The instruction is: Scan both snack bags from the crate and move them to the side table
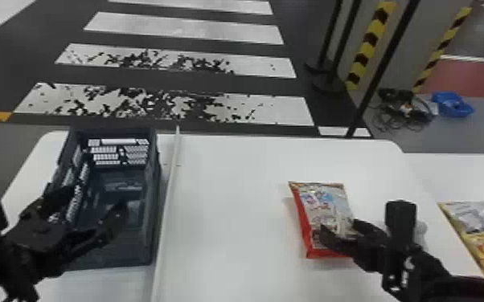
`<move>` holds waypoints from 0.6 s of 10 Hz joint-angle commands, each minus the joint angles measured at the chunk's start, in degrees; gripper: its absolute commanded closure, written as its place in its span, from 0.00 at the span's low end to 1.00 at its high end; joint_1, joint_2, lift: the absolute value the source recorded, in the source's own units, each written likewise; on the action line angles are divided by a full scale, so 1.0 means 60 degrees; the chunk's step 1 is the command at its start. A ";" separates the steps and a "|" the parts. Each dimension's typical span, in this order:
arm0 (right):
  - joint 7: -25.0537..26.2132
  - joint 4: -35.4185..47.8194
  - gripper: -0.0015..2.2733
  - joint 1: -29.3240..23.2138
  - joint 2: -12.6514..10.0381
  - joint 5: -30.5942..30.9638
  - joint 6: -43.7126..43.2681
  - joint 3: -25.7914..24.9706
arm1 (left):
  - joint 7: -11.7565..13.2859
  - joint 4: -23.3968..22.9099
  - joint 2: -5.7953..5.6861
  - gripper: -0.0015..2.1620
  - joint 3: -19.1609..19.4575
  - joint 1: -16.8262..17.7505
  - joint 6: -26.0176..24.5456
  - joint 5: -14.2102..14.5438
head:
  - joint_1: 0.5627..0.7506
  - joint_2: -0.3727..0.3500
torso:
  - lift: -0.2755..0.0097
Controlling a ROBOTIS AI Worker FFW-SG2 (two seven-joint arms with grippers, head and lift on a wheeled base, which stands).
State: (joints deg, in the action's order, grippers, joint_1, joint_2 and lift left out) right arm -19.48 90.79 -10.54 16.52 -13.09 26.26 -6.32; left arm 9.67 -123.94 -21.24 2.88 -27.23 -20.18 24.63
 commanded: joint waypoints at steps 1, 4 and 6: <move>-0.0358 -0.0849 0.39 0.0410 0.0103 0.0130 -0.0310 0.0057 | 0.0000 0.0119 -0.0034 0.01 0.0003 0.0115 0.0001 0.0026 | 0.70 0.35 | 0.63; -0.0314 -0.0820 0.99 0.0175 0.0161 -0.0075 -0.1160 -0.0149 | 0.0000 0.0354 0.0040 0.01 -0.0159 0.0393 0.0001 0.0026 | 0.70 0.34 | 0.63; -0.0196 -0.0425 0.99 -0.0176 0.0235 -0.0236 -0.1570 -0.0471 | 0.0000 0.0500 0.0054 0.01 -0.0188 0.0437 0.0030 0.0026 | 0.70 0.32 | 0.63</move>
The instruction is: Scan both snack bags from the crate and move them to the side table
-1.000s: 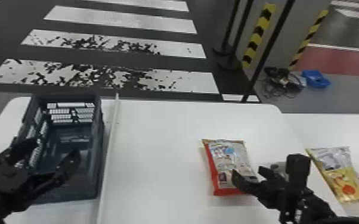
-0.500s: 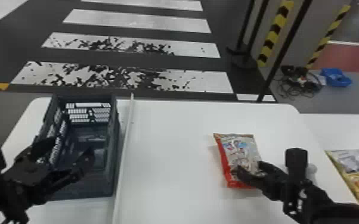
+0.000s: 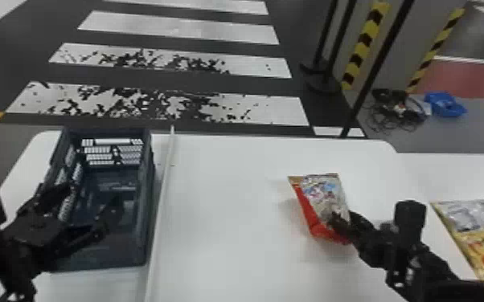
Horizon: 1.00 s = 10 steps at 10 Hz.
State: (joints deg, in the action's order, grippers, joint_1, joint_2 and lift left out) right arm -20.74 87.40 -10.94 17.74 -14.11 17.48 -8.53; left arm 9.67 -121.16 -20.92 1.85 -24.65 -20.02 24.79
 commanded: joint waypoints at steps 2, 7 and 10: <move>0.0029 0.1268 0.99 -0.0682 0.0281 -0.0755 0.0244 -0.0804 | 0.0000 0.0125 0.0015 0.01 -0.0001 0.0007 0.0033 0.0000 | 0.70 0.29 | 0.63; 0.0234 0.0784 0.99 -0.0169 0.1496 -0.1634 0.0654 -0.3251 | 0.0015 0.0257 0.0015 0.01 -0.0119 0.0066 0.0033 -0.0029 | 0.70 0.10 | 0.63; 0.0702 -0.2072 0.99 0.0505 0.2771 -0.1282 -0.0928 -0.3324 | 0.0015 0.0242 -0.0029 0.01 -0.0104 0.0051 0.0091 -0.0029 | 0.70 0.03 | 0.63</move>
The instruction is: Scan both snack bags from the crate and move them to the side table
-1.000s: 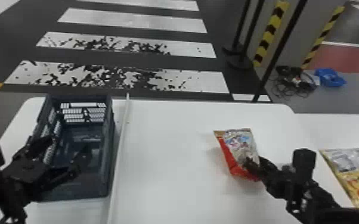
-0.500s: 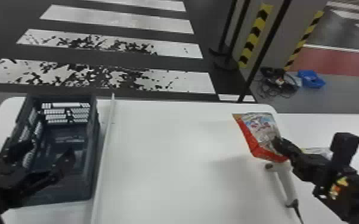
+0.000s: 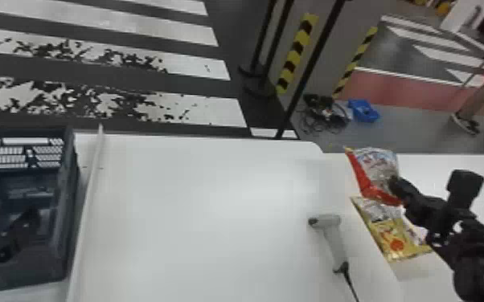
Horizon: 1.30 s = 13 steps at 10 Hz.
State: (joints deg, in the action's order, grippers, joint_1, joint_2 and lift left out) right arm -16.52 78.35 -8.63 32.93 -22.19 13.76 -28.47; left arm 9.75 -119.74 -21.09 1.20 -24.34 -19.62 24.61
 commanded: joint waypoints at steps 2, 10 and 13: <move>0.0952 -0.1544 0.99 0.0427 0.0576 0.0593 -0.0953 0.0218 | 0.0000 0.0035 0.0028 0.01 -0.0009 -0.0001 0.0141 0.0000 | 0.70 0.03 | 0.63; 0.1626 -0.1076 0.01 -0.0349 0.0532 0.0461 -0.1509 0.0130 | 0.0000 -0.0185 -0.0060 0.01 -0.0024 -0.0030 0.0141 0.0030 | 0.70 0.03 | 0.63; 0.1509 0.2294 0.02 -0.1726 -0.0786 -0.0608 -0.0542 -0.0222 | -0.0014 -0.0273 0.0057 0.01 -0.0053 -0.0045 0.0200 0.0015 | 0.70 0.03 | 0.63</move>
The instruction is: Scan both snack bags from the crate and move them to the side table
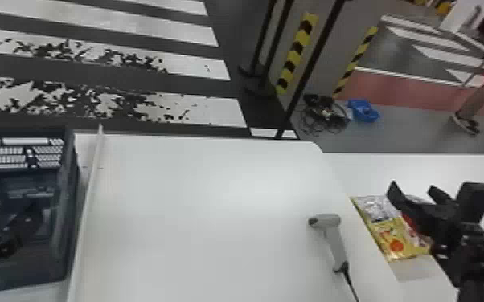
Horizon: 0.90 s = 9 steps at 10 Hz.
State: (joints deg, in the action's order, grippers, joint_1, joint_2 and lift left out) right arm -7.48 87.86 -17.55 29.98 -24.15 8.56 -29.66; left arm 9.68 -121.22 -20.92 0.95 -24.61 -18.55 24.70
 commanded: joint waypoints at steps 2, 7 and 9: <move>-0.0042 0.2832 0.02 -0.0561 -0.1598 -0.0457 0.1204 0.0462 | -0.0134 -0.0113 0.0060 0.01 -0.0115 0.0000 0.0080 -0.0029 | 0.70 0.03 | 0.63; -0.0056 0.4590 0.03 -0.0591 -0.3561 0.0202 0.1615 0.2058 | -0.0515 -0.0289 0.0030 0.01 -0.0642 -0.0059 0.0109 -0.0440 | 0.70 0.17 | 0.63; -0.0042 0.5527 0.04 -0.1367 -0.3854 0.1008 0.0882 0.2688 | -0.0866 -0.0406 -0.0014 0.01 -0.0979 -0.0074 0.0139 -0.0820 | 0.70 0.23 | 0.63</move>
State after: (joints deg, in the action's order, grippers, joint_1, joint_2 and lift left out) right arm -7.77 119.31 -24.17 7.29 -19.79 15.61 -14.88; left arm 4.62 -123.47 -21.00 -4.22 -25.01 -17.74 20.66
